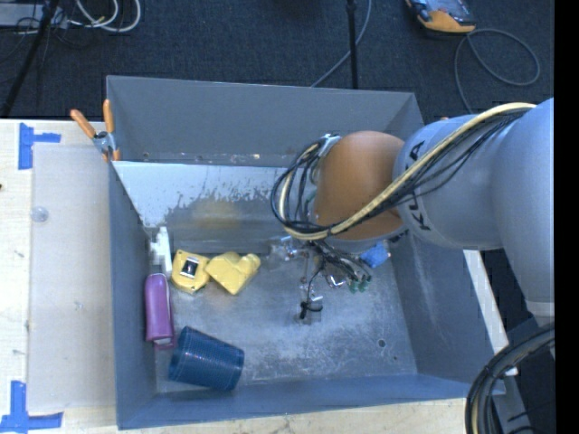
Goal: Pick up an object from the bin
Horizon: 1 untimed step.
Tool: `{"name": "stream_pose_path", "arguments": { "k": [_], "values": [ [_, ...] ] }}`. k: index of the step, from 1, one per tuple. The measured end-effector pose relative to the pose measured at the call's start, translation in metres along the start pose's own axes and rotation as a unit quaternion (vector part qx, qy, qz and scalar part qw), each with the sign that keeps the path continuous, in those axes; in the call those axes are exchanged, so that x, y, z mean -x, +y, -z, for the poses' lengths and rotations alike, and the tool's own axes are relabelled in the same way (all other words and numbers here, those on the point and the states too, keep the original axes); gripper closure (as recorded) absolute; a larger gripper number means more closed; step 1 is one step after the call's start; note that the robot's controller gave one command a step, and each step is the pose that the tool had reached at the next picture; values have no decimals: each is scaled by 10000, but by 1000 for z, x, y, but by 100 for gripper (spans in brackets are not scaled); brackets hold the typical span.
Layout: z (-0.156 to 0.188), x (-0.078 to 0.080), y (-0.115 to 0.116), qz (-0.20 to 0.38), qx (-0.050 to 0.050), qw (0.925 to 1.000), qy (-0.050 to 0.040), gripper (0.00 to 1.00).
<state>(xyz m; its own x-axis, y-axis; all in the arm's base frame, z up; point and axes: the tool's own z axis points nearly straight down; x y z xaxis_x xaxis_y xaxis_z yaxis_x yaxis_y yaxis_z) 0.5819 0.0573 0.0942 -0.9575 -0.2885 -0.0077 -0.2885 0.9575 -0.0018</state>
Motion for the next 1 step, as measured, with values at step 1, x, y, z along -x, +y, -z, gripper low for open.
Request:
{"name": "stream_pose_path", "arguments": {
  "k": [1],
  "values": [
    [-14,17,8,82,17,10000,50,0]
  ]
}}
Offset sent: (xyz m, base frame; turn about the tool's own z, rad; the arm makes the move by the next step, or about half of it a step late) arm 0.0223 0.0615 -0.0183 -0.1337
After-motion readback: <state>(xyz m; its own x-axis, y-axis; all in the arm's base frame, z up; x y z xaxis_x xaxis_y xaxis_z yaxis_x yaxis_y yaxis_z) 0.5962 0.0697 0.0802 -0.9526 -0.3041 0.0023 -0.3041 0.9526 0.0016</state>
